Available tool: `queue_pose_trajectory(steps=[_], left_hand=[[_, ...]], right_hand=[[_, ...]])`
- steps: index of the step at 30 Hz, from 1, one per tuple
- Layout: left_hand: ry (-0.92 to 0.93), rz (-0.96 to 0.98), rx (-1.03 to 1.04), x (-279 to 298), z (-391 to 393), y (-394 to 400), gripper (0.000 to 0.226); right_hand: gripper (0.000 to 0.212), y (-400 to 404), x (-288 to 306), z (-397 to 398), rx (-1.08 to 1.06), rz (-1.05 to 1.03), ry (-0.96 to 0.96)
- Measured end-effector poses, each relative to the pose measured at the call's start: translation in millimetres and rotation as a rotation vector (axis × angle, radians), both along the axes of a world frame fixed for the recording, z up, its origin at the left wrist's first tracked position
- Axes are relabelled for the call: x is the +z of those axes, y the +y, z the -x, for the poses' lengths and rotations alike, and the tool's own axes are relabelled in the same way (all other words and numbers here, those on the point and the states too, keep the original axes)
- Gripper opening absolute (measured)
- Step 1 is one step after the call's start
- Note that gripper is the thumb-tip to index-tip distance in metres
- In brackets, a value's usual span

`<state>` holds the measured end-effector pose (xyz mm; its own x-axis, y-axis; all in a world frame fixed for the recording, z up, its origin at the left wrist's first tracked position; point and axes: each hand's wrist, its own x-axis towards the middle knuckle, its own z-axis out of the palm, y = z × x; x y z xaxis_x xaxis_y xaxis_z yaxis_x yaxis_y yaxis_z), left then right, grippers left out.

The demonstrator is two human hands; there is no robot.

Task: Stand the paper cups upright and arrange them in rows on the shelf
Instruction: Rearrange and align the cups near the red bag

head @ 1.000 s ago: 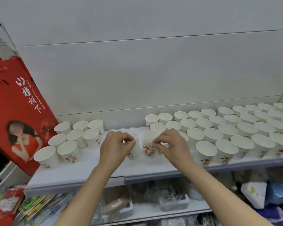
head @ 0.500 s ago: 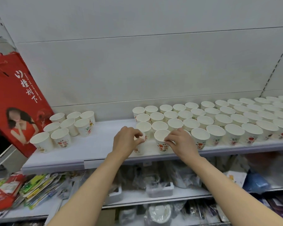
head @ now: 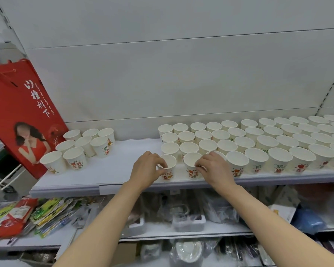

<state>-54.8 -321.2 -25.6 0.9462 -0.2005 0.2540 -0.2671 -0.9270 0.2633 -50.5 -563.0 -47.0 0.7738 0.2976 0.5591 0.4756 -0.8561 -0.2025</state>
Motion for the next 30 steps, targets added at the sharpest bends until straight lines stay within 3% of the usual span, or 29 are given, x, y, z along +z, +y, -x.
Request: queue_pose_trajectory(steps=[10,20,25,30], left_hand=[[-0.023,0.021,-0.025,-1.8,-3.7,-15.4,0.020],[-0.076,0.085,-0.012,-13.9,8.4,-5.7,0.034],[-0.146,0.250,0.213,-39.9,41.9,32.9,0.021],[-0.243,0.262,0.467,-46.5,55.1,115.8,0.005]], right_hand=[[0.013,3.6,-8.9,0.1,-0.017,-0.022,-0.018],[0.018,16.5,-6.0,11.9,0.043,-0.091,-0.179],[0.013,50.3,-11.3,23.8,0.116,-0.117,-0.183],[0.011,101.1,-14.6,24.7,0.214,-0.084,-0.153]])
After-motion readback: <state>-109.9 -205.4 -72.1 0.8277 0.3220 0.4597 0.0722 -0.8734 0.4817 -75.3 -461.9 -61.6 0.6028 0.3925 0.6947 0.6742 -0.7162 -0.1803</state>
